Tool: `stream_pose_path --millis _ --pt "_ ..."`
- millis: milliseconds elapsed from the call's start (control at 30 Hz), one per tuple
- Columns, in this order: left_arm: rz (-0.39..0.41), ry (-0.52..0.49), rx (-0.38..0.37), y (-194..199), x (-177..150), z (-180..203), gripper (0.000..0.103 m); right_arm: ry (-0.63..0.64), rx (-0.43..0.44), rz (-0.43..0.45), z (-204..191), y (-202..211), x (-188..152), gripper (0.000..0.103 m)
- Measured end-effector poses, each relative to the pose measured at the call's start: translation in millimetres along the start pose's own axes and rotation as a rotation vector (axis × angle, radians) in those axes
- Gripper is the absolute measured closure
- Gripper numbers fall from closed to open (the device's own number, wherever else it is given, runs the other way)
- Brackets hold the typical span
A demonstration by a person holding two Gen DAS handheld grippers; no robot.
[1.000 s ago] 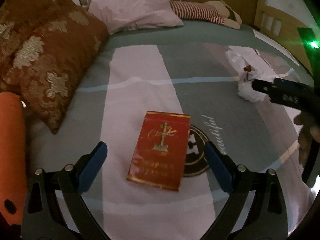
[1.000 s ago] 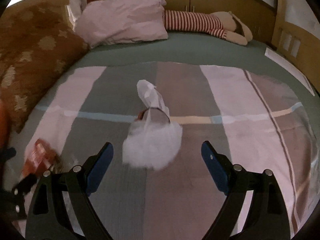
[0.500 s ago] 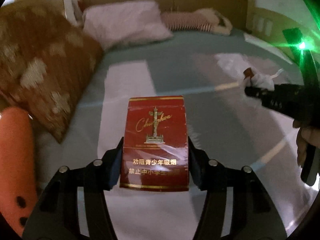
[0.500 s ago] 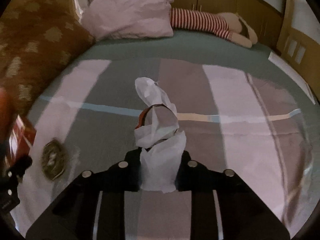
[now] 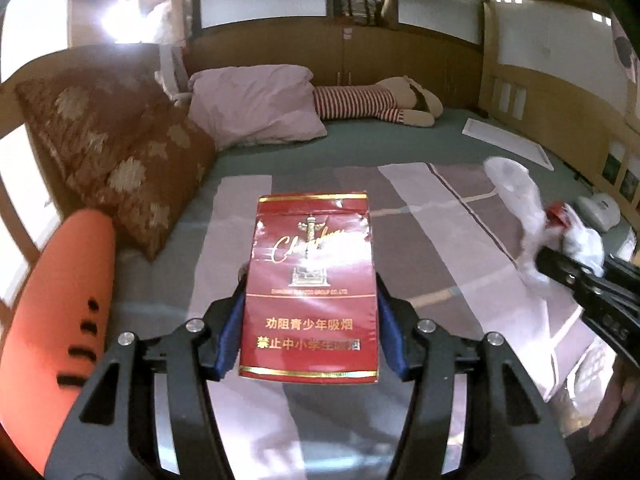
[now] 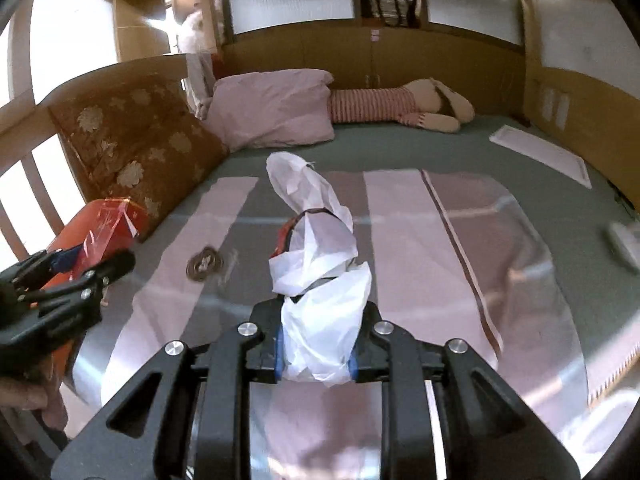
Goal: Collect trash
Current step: 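Grasp the red cigarette box with the left tool while the right tool grasps the white tissue, then carry the red box and white tissue to the white bin and release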
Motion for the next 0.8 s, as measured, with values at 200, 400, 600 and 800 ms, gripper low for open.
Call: stream_pose_path --millis 200,400,600,800 --pt "-0.020 0.026 0.009 8.6 -23.3 2.5 0.045 0.013 -0.027 0.020 1.3 6.3 -3.9 0.080" --pt "-0.043 0.025 0.006 -0.5 -28.0 -3.2 0.045 0.051 -0.015 -0.007 -10.3 -3.8 -5.1 0.080" --pt "-0.042 0.022 0.001 -2.0 -27.8 -2.4 0.045 0.050 -0.019 -0.008 -8.1 -2.3 -6.8 0.080" --pt "-0.042 0.012 -0.012 -1.0 -28.6 -0.5 0.045 0.015 -0.029 0.089 10.5 43.8 -5.9 0.080"
Point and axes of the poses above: each gripper's, at about its wrist camera, not at the fingertips, and y roughly against the way its jaws point, z to its right, x to its top, the point moved 4 cm from there along -y, roughly the way its jaws point, and after that the axes turned 13 degrees about x, right-handed, at the moved point
